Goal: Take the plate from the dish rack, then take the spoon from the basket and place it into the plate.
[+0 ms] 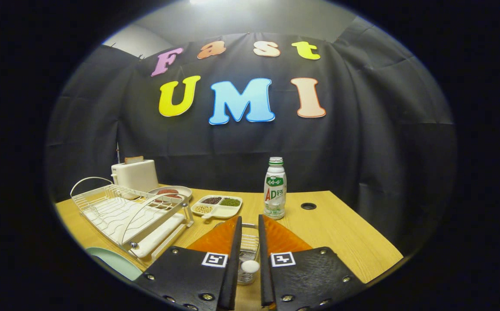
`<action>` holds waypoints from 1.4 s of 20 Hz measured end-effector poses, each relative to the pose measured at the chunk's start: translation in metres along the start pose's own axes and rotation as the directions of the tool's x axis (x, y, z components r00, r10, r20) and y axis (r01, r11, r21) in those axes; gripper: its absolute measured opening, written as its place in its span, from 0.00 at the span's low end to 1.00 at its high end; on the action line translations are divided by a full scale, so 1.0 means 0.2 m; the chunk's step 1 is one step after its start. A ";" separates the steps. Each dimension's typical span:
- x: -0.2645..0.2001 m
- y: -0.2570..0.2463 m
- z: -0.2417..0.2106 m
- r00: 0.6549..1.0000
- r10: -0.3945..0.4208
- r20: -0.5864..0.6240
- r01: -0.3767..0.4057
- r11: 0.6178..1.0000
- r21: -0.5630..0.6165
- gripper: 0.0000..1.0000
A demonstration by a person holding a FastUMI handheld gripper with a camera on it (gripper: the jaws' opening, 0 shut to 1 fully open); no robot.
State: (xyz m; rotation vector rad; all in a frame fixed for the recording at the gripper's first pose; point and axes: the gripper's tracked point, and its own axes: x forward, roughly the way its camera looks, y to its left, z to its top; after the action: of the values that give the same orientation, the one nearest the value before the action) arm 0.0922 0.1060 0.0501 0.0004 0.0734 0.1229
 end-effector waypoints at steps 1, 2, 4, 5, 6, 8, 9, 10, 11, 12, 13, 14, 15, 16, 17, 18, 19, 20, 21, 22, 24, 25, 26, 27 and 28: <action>0.03 0.02 -0.01 1.000 0.012 -0.008 -0.012 1.000 0.002 0.18; 0.05 0.02 -0.02 1.000 0.010 -0.017 -0.010 1.000 -0.001 0.18; 0.04 0.04 -0.01 0.999 0.011 -0.037 -0.011 1.000 0.005 0.18; 0.04 0.05 -0.02 0.999 0.019 -0.049 -0.019 1.000 0.009 0.12; 0.03 0.06 -0.02 0.998 0.024 -0.062 -0.023 1.000 0.013 0.11; 0.02 0.07 0.04 0.997 0.028 -0.073 -0.027 0.999 0.025 0.12; 0.01 0.06 0.06 0.997 0.022 -0.074 -0.020 1.000 0.022 0.11; 0.00 0.05 0.08 0.997 0.002 -0.083 -0.001 1.000 0.016 0.11; -0.02 0.05 0.11 0.996 -0.004 -0.091 0.005 1.000 0.013 0.11; -0.04 0.05 0.14 0.996 -0.004 -0.092 0.006 1.000 0.014 0.11; -0.06 0.06 0.17 0.996 -0.005 -0.092 0.006 1.000 0.013 0.11; -0.08 0.06 0.20 0.995 -0.008 -0.095 0.009 1.000 0.010 0.11; -0.10 0.06 0.23 0.995 -0.009 -0.098 0.009 1.000 0.004 0.11; -0.11 0.06 0.27 0.995 -0.011 -0.095 0.011 1.000 -0.005 0.11; -0.13 0.07 0.30 0.995 -0.015 -0.100 0.014 1.000 -0.014 0.11; -0.16 0.06 0.33 0.994 -0.026 -0.103 0.023 0.999 -0.026 0.11; -0.18 0.06 0.38 0.995 -0.034 -0.098 0.030 0.999 -0.038 0.11; -0.21 0.07 0.42 0.995 -0.040 -0.093 0.036 0.998 -0.044 0.12; -0.24 0.07 0.45 0.995 -0.046 -0.093 0.042 0.998 -0.043 0.12; -0.27 0.07 0.48 0.994 -0.052 -0.092 0.048 0.998 -0.042 0.11; -0.34 0.06 0.54 0.992 -0.079 -0.096 0.074 0.996 -0.053 0.11; -0.38 0.05 0.59 0.992 -0.093 -0.089 0.088 0.994 -0.062 0.11; -0.41 0.05 0.63 0.992 -0.098 -0.082 0.093 0.994 -0.061 0.11; -0.44 0.06 0.67 0.992 -0.102 -0.077 0.097 0.993 -0.059 0.11; -0.47 0.06 0.70 0.991 -0.110 -0.075 0.105 0.992 -0.073 0.11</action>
State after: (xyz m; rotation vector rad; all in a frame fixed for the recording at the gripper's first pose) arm 0.0082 0.1070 0.1968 -0.0770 0.1475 0.0176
